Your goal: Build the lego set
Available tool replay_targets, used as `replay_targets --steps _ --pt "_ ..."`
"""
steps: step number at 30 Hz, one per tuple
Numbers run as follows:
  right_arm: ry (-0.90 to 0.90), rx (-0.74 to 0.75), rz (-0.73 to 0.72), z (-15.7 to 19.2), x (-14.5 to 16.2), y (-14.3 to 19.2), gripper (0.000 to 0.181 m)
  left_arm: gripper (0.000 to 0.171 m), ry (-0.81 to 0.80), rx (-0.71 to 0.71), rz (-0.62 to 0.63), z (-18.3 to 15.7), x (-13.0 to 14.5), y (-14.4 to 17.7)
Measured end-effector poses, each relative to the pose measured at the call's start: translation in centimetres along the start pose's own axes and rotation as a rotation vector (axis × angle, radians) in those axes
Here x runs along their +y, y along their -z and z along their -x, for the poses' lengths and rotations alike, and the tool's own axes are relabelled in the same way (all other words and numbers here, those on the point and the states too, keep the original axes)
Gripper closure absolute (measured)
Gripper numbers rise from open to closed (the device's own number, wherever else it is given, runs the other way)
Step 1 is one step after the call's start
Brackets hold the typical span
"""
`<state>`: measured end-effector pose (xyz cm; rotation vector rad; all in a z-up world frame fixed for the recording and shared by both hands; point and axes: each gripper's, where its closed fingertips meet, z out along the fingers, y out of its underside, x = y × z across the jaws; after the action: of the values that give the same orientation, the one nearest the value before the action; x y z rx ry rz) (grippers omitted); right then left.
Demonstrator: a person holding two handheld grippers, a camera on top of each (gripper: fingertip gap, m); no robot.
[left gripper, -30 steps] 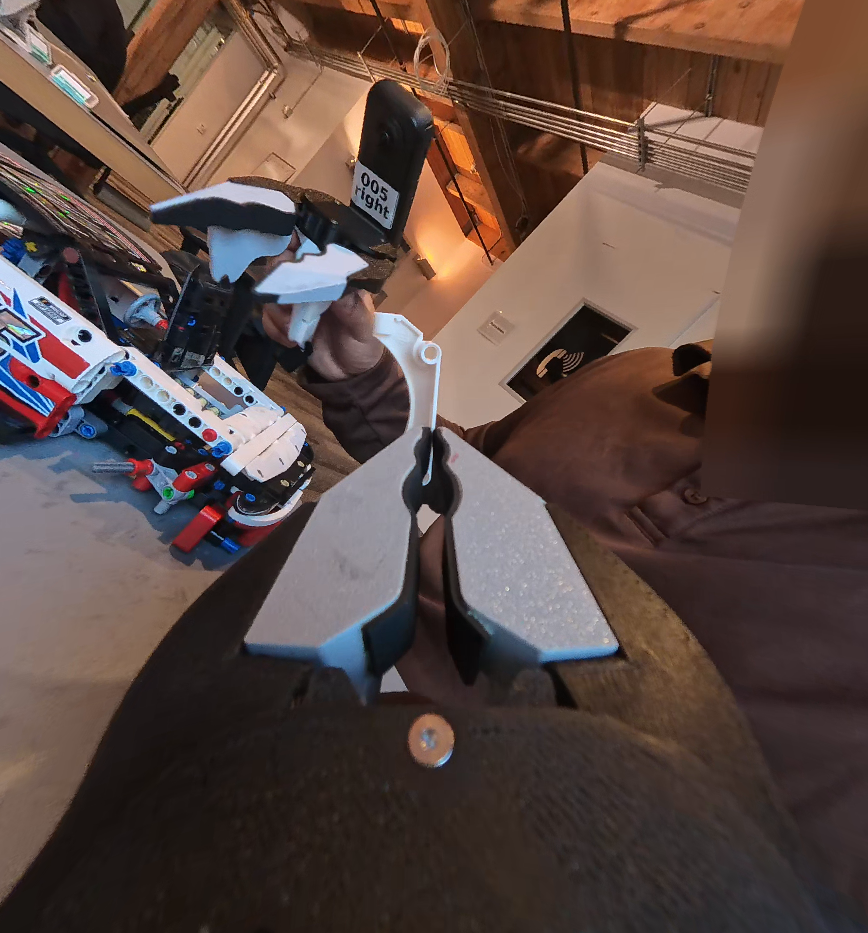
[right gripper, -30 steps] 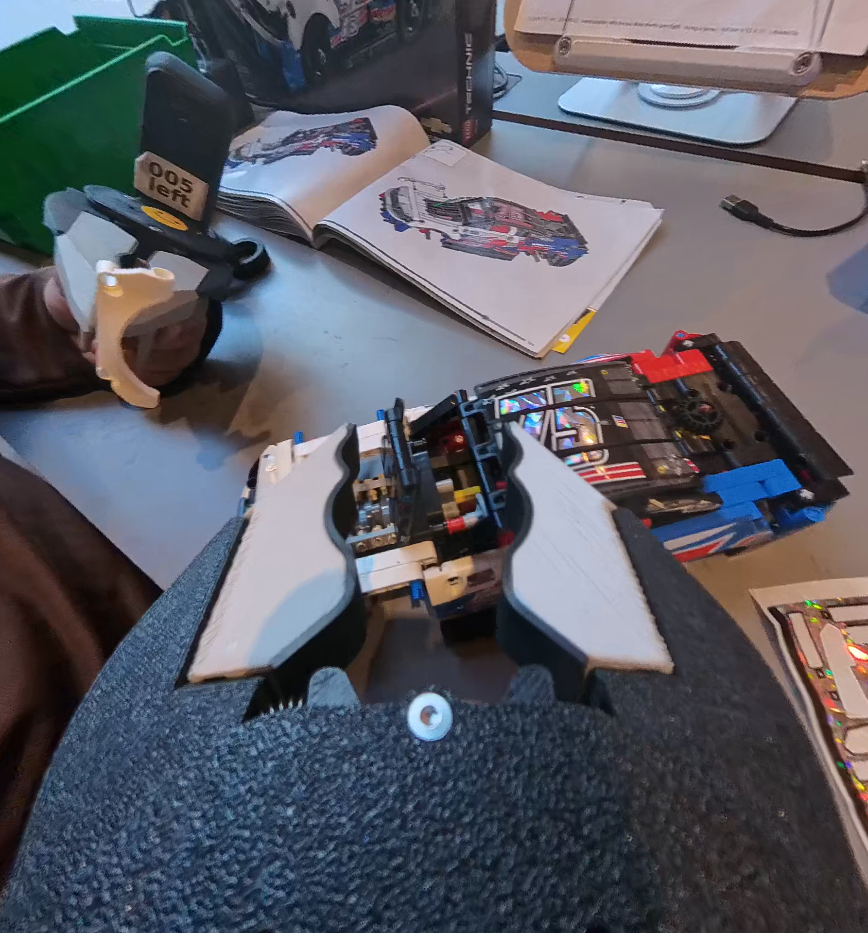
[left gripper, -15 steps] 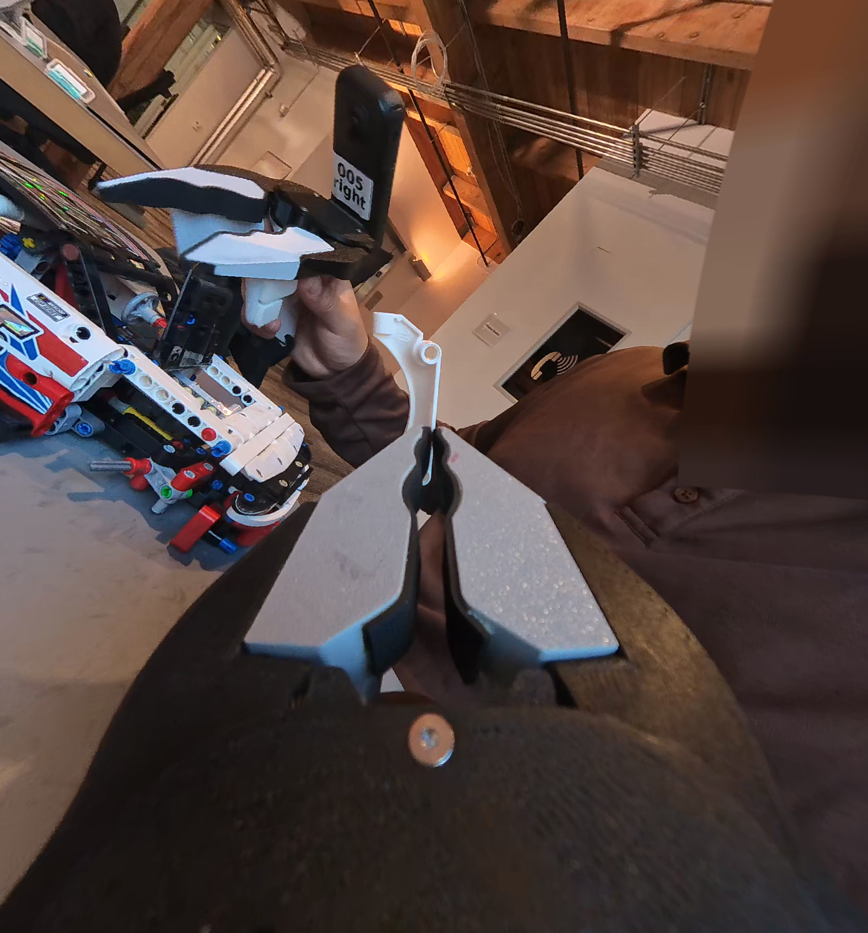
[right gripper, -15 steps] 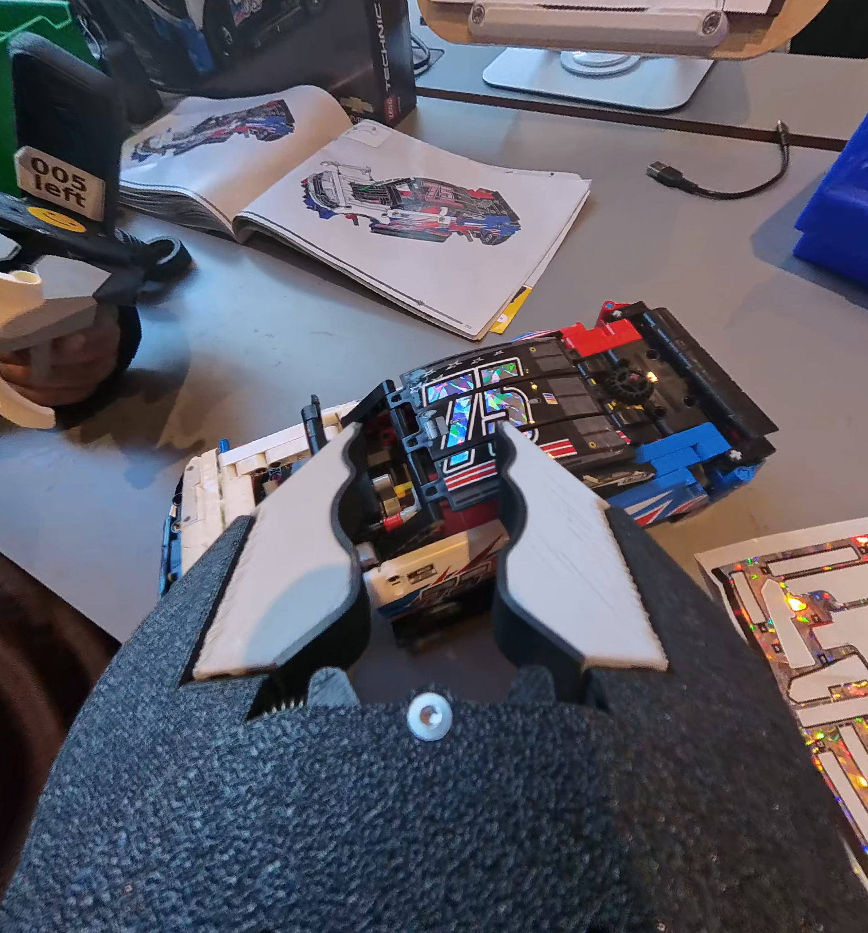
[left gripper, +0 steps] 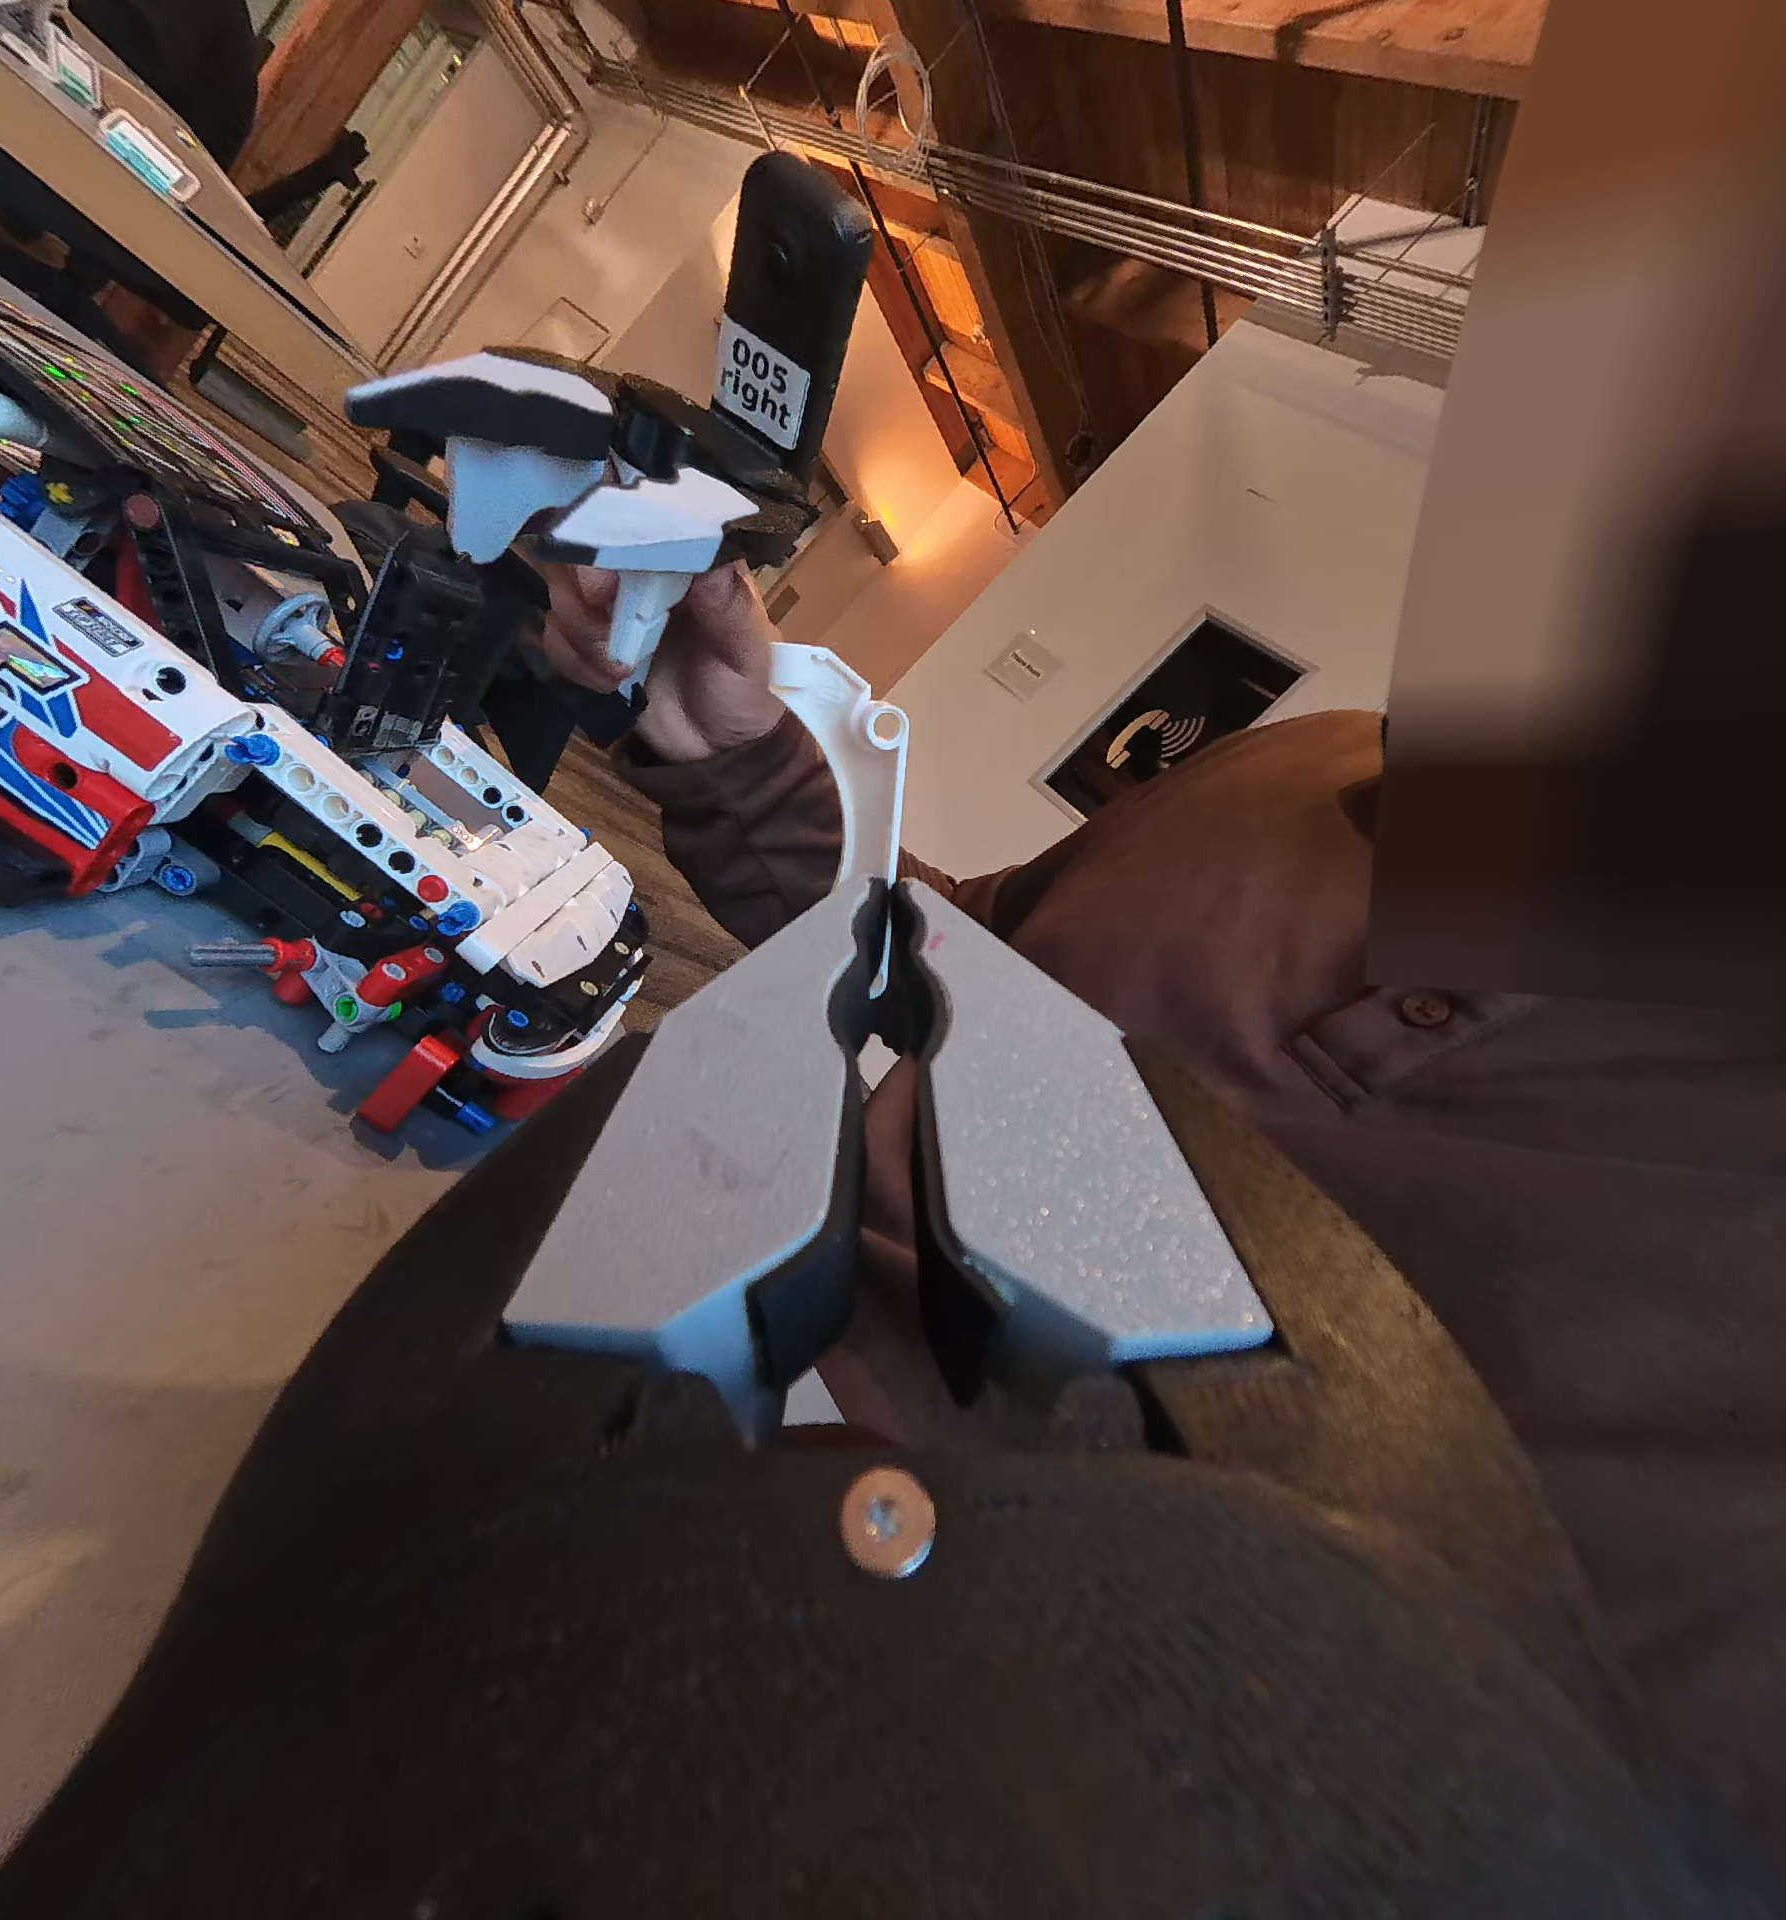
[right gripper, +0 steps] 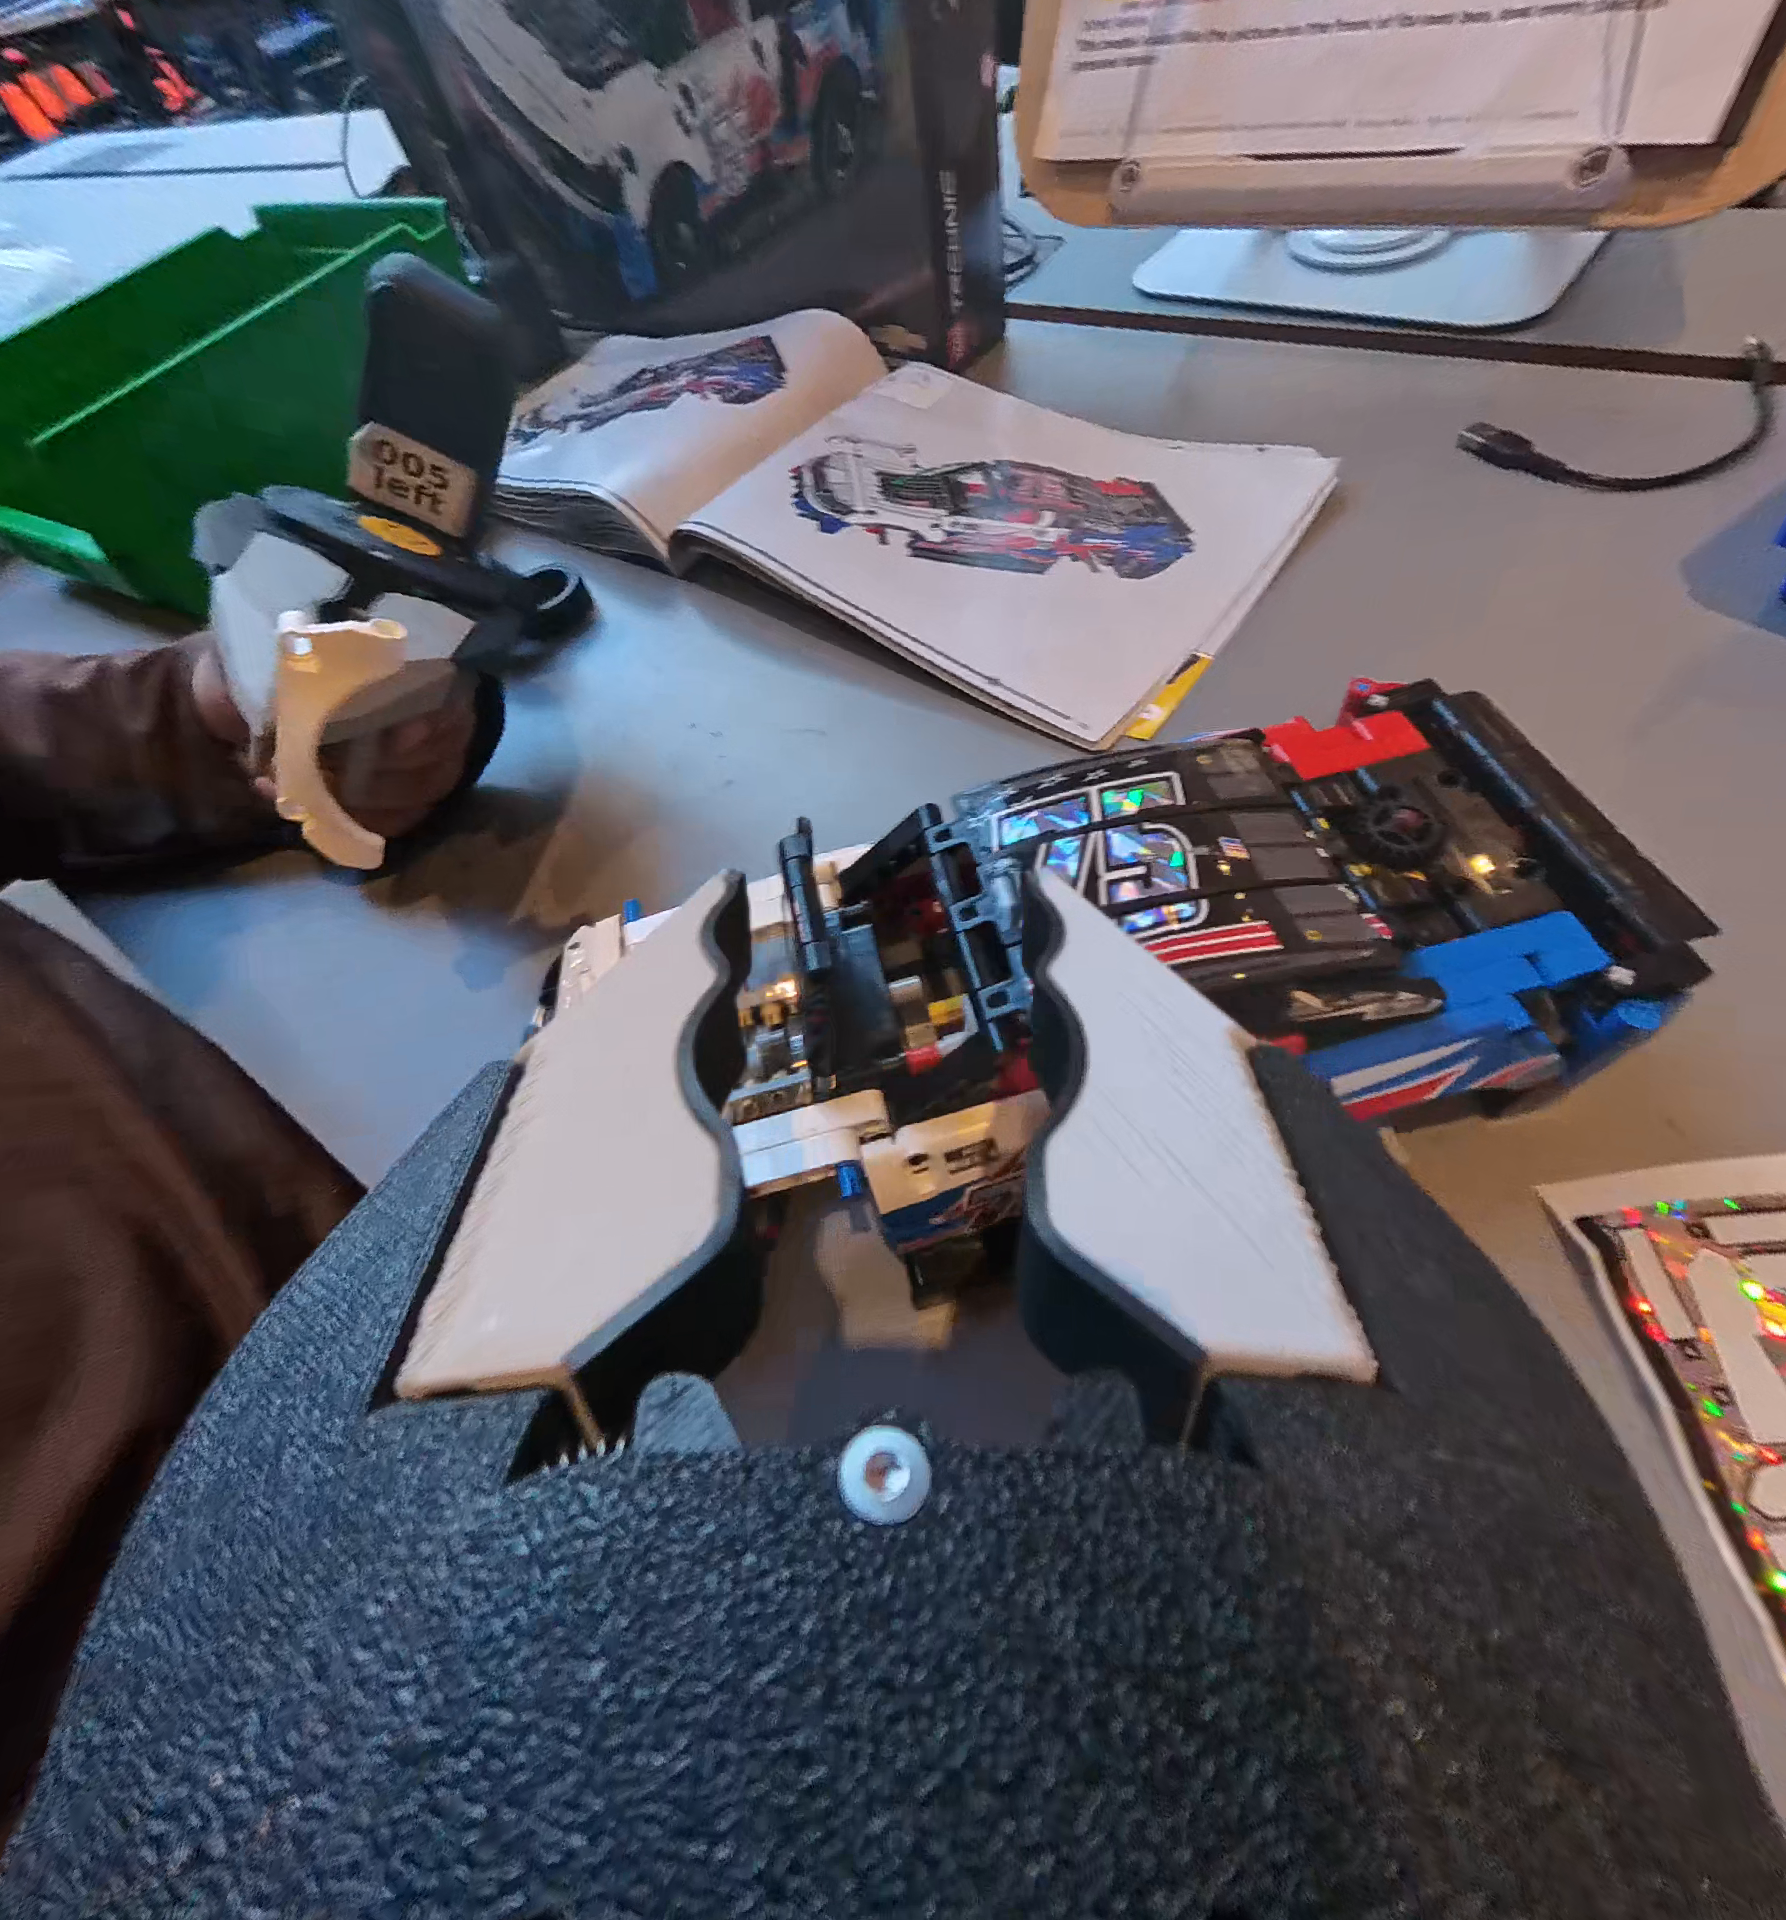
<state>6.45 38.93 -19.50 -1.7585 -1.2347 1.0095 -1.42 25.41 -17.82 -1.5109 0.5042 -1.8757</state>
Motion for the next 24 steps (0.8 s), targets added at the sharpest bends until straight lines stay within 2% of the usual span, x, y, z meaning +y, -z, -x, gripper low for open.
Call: replay_targets --steps 7,14,16,20,24 --pt "0.037 0.064 0.111 -0.6 2.2 -1.4 0.13 0.171 -0.006 -0.003 0.002 -0.1 0.1 0.0" --pt "0.034 0.066 0.124 -0.9 2.2 -1.4 0.123 0.171 -0.001 0.005 -0.001 -0.2 0.0 0.1" --pt "0.034 0.019 0.084 -0.4 1.8 -1.4 0.124 0.171 0.002 0.01 -0.007 -0.2 -0.1 0.1" --pt "0.005 -0.101 -0.107 0.6 -0.9 -0.2 0.124 0.171 0.014 0.022 -0.026 -0.2 -0.4 0.3" --pt "-0.022 -0.025 -0.234 -2.6 -2.1 0.8 0.124 0.171 0.029 0.035 -0.048 -0.2 -0.8 0.6"
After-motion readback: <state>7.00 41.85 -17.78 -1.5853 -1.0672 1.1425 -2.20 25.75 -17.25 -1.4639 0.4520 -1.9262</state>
